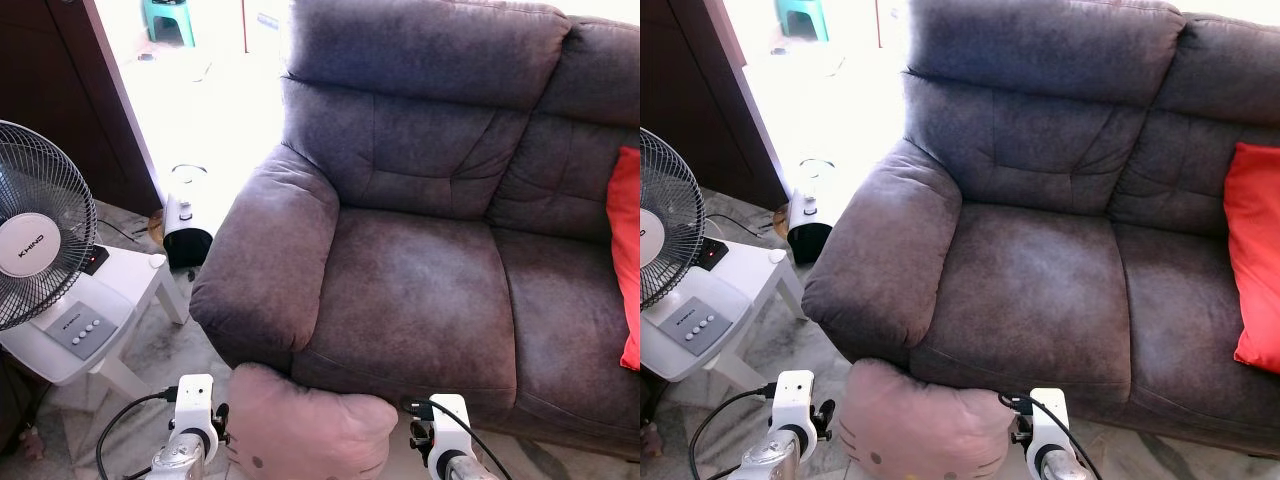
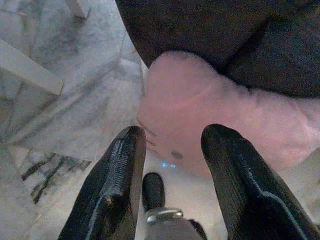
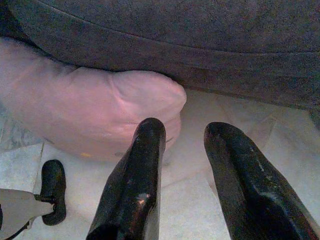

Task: Move the pillow to the sofa from floor

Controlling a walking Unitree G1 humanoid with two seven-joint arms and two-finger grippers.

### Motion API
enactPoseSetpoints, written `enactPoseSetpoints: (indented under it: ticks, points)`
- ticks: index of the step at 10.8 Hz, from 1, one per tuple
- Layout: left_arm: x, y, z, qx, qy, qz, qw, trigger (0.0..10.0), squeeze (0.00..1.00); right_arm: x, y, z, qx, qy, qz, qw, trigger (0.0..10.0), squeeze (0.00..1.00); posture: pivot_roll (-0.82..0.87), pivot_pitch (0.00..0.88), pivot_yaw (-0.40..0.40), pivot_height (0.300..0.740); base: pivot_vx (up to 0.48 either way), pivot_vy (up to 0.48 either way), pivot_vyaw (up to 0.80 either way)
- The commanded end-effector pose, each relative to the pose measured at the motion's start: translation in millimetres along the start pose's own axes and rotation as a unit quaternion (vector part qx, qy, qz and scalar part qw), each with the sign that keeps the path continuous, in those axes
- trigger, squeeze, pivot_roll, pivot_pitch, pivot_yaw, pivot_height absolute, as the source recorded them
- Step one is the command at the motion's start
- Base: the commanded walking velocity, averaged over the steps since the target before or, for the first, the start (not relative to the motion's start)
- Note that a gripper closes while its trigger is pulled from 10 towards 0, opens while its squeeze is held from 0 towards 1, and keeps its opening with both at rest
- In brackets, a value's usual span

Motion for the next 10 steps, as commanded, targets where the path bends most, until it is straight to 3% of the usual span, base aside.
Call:
enactPoseSetpoints:
  ticks: [1, 3, 7, 10]
  points:
    - [-18.0, -4.9, -4.0, 0.004, -0.032, 0.015, 0.999, 10.0, 0.0, -9.8, -0.7, -1.7, 0.002, -0.016, -0.001, 1.0, 10.0, 0.0, 0.09, 0.11, -0.074, 0.74, 0.0, 0.0, 0.0]
    - [-18.4, -13.2, -5.7, 0.022, -0.025, 0.0, 0.999, 10.0, 0.0, -10.2, -1.1, -1.9, 0.003, -0.014, 0.003, 1.0, 10.0, 0.0, 0.09, 0.12, -0.075, 0.74, 0.0, 0.0, 0.0]
    - [-10.6, -3.9, -4.0, 0.009, -0.003, 0.007, 1.0, 10.0, 0.0, 7.0, -2.5, -0.4, 0.008, 0.027, 0.0, 1.0, 10.0, 0.0, 0.09, 0.125, -0.077, 0.74, 0.0, 0.0, 0.0]
    - [-18.2, -4.7, -5.8, 0.011, -0.013, 0.005, 1.0, 10.0, 0.0, 27.6, 3.6, 0.6, -0.008, 0.072, 0.046, 0.996, 10.0, 0.0, 0.09, 0.114, -0.074, 0.74, 0.0, 0.0, 0.0]
Point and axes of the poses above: a point about 5 cm out from each wrist's last joint towards the gripper, its own z axis pointing out of the wrist towards the gripper, its own x axis along the axis of the wrist's last joint, y = z × x, the point moved 5 cm from there along z, pointing out of the wrist towards the gripper, and after that the axes turned 9 degrees about -z, right-handed, at the moved point
